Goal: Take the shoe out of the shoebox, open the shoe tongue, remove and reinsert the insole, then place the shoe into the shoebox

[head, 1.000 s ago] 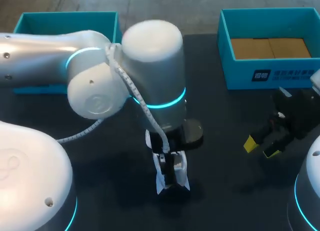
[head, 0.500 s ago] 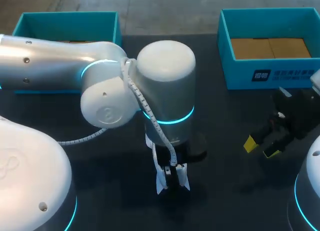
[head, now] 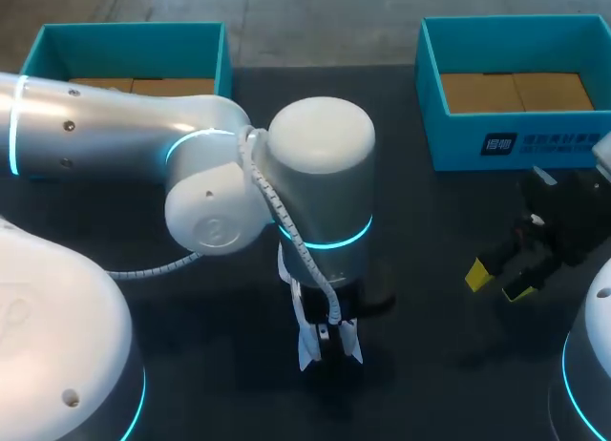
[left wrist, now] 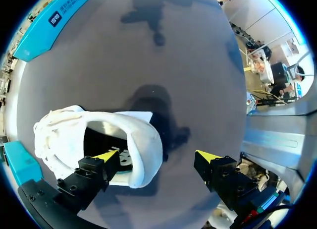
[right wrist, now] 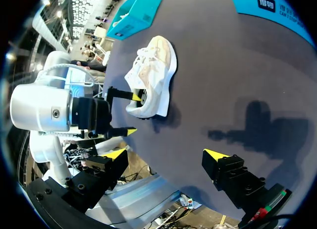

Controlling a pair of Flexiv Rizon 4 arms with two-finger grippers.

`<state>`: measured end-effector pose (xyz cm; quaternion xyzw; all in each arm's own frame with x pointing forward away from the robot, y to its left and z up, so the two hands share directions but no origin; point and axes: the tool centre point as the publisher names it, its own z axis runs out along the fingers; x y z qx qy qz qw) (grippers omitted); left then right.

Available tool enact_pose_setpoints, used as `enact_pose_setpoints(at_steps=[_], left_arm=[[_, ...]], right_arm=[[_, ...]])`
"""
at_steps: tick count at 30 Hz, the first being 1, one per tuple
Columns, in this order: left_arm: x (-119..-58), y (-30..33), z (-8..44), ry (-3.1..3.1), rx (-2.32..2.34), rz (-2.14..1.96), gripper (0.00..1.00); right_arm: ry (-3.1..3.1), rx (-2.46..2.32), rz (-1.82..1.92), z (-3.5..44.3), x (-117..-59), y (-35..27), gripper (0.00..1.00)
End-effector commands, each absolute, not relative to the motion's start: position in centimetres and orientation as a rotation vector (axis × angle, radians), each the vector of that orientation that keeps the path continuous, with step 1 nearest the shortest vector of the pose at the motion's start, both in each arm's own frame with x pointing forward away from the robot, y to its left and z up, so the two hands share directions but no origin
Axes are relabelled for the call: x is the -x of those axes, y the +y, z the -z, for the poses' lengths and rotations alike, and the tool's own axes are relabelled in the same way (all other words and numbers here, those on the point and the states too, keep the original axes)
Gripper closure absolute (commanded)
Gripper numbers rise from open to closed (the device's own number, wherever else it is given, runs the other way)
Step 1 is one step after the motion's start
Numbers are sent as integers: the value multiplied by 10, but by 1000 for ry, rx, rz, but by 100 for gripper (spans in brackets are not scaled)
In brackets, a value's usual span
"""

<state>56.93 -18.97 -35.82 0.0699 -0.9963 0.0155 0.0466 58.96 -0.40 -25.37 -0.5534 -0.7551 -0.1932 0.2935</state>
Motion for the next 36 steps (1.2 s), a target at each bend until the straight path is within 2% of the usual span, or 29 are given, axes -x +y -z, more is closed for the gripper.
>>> enact_pose_setpoints(at_steps=[1,9,16,18,22,25,33,34,35,36], left_arm=[[-568,-196,368,-3042,-205,-43,0],[-568,-199,384,-3040,-204,-32,0],[-568,-203,389,-3036,-198,-13,18],[-568,-203,390,-3037,-198,-7,27],[-569,-204,394,-3037,-197,2,33],[-569,-204,395,-3037,-199,8,53],[-571,-203,398,-3034,-204,19,73],[-571,-202,398,-3032,-206,21,83],[-571,-202,399,-3031,-208,22,100],[-571,-202,399,-3030,-209,22,100]], right_arm=[[-2012,1478,513,254,-589,-4,0],[-2012,1478,513,254,-589,-4,0],[-2012,1478,513,254,-589,-4,0],[-2012,1478,513,254,-589,-4,0],[-2012,1478,513,254,-589,-4,0],[-2012,1478,513,254,-589,-4,0],[-2012,1478,513,254,-589,-4,0],[-2012,1478,513,254,-589,-4,0],[-2012,1478,513,254,-589,-4,0],[-2012,1478,513,254,-589,-4,0]])
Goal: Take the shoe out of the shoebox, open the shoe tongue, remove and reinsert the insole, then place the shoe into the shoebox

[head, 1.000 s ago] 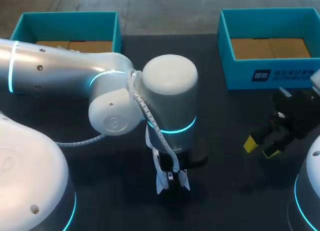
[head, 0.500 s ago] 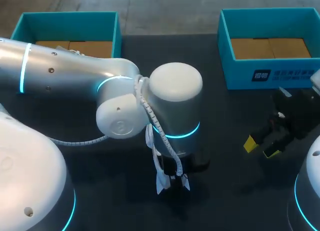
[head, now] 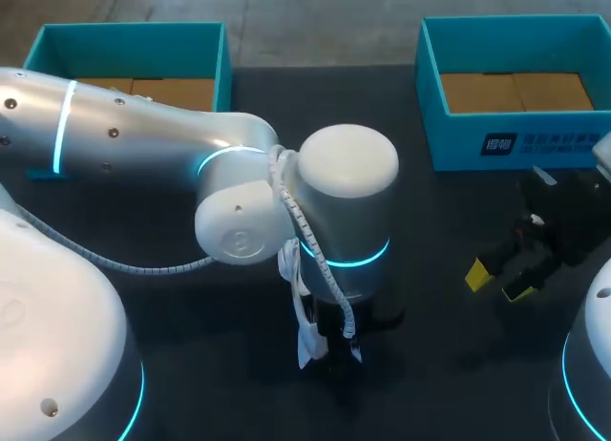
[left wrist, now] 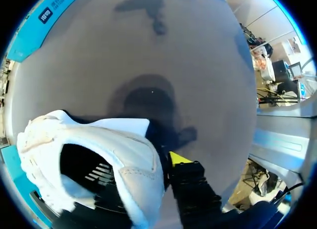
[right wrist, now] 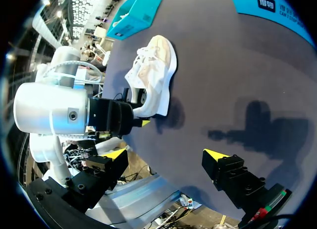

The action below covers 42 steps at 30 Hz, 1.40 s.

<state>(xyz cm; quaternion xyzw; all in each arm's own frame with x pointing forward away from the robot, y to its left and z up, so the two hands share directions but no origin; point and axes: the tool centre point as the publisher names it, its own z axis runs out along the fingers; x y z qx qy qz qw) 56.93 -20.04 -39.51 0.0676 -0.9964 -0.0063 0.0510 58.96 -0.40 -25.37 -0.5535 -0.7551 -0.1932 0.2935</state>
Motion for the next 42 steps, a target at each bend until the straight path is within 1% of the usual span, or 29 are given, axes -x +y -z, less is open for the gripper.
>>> enact_pose_setpoints(at_steps=[1,19,35,42], left_arm=[[-572,-201,399,-3029,-210,22,100],[-578,-189,389,-3029,-236,-13,100],[-599,-173,357,-3027,-228,10,100],[-617,-159,335,-3017,-209,9,100]], right_arm=[[-2012,1478,513,254,-589,-4,0],[-2012,1478,513,254,-589,-4,0],[-2012,1478,513,254,-589,-4,0],[-2012,1478,513,254,-589,-4,0]])
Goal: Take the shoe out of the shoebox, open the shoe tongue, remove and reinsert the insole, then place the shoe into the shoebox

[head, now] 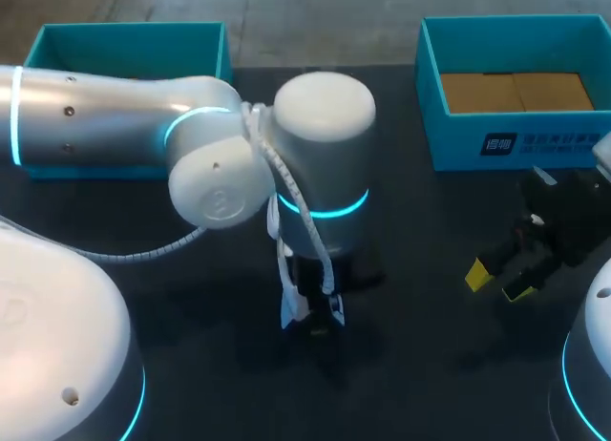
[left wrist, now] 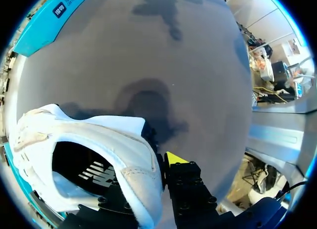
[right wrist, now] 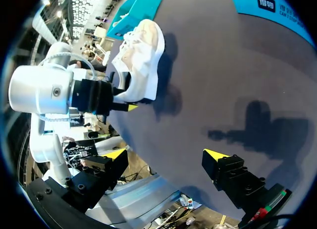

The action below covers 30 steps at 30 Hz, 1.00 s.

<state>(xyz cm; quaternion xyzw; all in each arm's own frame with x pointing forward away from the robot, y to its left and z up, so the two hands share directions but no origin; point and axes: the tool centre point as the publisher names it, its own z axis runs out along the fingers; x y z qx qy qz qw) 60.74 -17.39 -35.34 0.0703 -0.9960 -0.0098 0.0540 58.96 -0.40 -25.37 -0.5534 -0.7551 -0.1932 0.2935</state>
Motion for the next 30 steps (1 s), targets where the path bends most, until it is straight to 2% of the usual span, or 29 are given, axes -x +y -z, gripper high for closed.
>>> enact_pose_setpoints(at_steps=[1,18,30], left_arm=[[-619,-157,333,-3017,-209,8,100],[-664,-118,276,-2990,-118,-18,100],[-718,-88,215,-2997,-73,17,100]], right_arm=[[-2012,1478,513,254,-589,-4,0],[-2012,1478,513,254,-589,-4,0],[-2012,1478,513,254,-589,-4,0]])
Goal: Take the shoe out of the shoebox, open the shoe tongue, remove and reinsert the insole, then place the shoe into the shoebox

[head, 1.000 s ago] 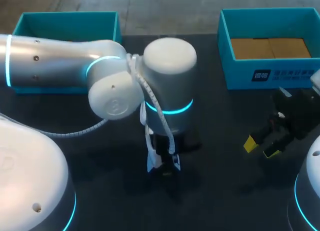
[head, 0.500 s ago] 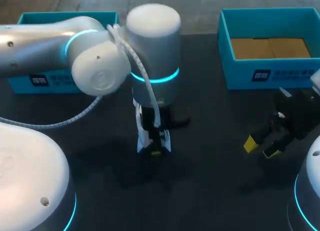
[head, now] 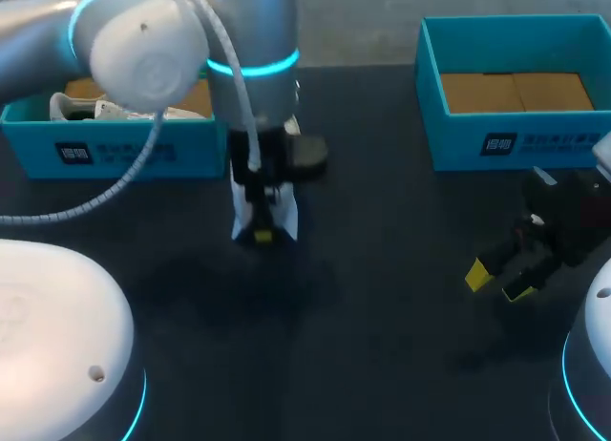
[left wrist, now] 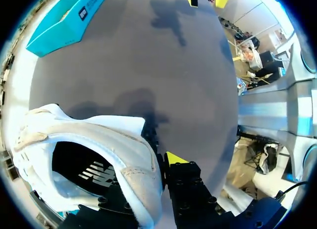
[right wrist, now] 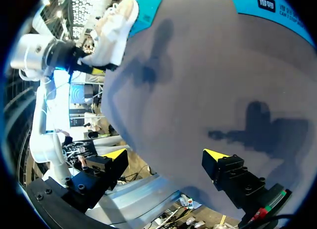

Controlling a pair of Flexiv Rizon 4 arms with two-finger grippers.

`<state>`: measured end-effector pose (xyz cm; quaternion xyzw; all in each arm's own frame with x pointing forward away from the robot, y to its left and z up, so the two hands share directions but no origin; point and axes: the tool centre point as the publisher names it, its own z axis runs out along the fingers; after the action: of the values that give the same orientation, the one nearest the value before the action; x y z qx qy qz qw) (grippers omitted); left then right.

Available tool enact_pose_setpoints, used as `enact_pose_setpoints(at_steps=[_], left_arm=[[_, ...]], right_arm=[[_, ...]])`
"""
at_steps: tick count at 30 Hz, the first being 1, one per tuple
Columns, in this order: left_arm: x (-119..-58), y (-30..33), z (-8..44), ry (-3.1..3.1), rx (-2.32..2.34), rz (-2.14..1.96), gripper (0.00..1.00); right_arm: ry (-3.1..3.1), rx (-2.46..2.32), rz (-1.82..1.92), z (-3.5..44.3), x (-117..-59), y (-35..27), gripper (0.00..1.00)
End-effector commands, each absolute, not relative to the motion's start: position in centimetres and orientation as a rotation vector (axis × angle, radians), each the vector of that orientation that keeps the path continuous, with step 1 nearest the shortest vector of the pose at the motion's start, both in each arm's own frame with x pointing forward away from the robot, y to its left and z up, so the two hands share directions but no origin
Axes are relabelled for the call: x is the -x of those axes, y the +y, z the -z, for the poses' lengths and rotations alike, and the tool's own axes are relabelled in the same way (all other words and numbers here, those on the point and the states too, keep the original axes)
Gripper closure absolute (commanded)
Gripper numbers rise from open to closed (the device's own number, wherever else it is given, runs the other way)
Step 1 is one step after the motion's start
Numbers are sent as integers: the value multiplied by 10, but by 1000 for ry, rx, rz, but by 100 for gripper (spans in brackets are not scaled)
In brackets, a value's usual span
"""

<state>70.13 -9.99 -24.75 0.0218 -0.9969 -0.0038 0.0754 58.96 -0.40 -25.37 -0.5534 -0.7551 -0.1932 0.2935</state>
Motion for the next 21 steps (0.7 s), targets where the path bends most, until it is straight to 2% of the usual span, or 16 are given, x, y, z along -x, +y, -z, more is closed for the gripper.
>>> enact_pose_setpoints(at_steps=[1,14,21], left_arm=[[-722,-86,211,-2997,-69,23,100],[-802,-41,167,-2953,-67,43,100],[-806,-37,165,-2965,-78,54,100]], right_arm=[[-2012,1478,513,254,-589,-4,0],[-2012,1478,513,254,-589,-4,0],[-2012,1478,513,254,-589,-4,0]])
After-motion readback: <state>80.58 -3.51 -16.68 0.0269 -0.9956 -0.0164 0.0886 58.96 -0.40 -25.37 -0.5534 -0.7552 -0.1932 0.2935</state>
